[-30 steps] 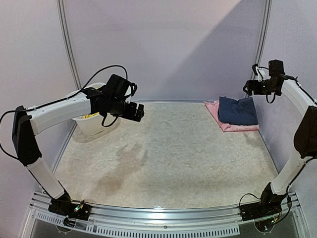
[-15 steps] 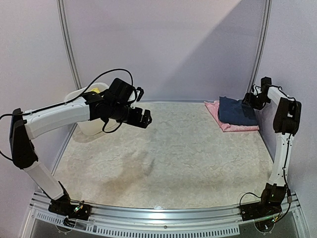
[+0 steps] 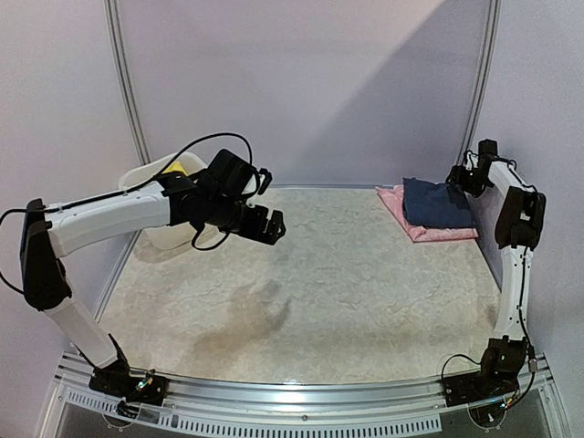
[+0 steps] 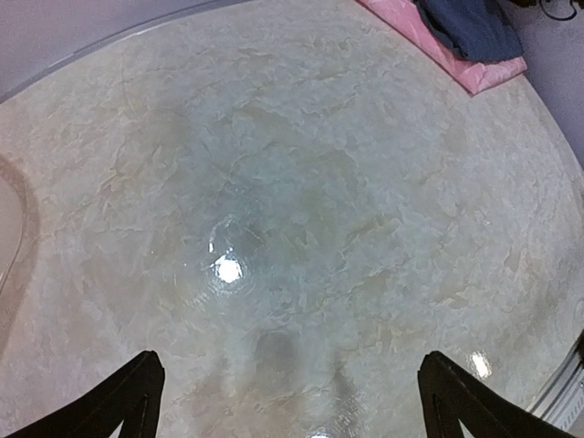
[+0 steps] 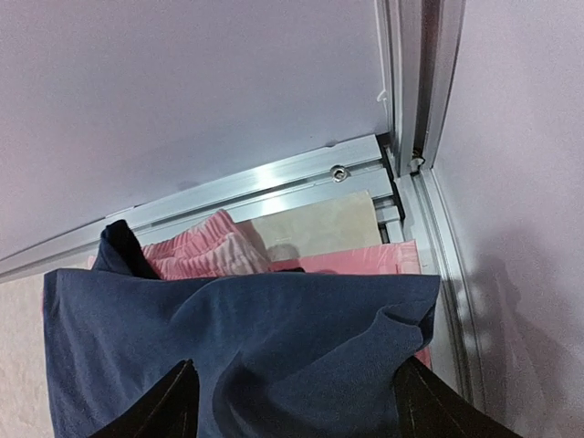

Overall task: Fold and stack the mixed laundry pile
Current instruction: Smooth out the square-folded tank top at the corner of the board.

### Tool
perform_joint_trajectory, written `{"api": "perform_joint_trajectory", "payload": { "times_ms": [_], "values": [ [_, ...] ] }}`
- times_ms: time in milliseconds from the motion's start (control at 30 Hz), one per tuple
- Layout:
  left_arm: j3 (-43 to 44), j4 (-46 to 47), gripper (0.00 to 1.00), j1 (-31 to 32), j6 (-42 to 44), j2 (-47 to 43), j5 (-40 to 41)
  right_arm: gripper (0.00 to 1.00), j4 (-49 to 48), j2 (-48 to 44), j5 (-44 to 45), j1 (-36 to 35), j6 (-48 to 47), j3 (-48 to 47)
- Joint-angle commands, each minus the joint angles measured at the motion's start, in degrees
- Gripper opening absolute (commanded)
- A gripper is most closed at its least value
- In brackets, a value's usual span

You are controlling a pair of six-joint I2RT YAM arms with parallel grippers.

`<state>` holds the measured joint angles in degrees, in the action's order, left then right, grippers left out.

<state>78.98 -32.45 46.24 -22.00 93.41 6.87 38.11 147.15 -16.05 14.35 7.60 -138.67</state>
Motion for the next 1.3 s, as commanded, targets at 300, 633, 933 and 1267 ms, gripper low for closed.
{"api": "perform_joint_trajectory", "payload": {
  "times_ms": [300, 633, 933, 1267],
  "values": [
    [3.87, -2.6, 0.99, 1.81, -1.09, 3.34, -0.58, 0.41, -1.38, 4.62, 2.56, 0.53, 1.34, -2.83],
    [8.17, -5.31, 1.0, 1.62, 5.97, 4.13, 6.67, 0.91, 0.67, -10.29, 1.96, 0.51, -4.63, 12.72],
    [7.73, -0.51, 1.0, -3.89, 8.63, 3.45, 15.19, 0.99, 1.95, -36.89, 0.75, -3.55, -10.31, 34.92],
    [6.55, 4.25, 1.0, -8.33, 10.82, -0.54, 15.26, 0.99, -12.72, -65.32, -4.36, -11.38, -8.01, 66.0]
  ]
}}
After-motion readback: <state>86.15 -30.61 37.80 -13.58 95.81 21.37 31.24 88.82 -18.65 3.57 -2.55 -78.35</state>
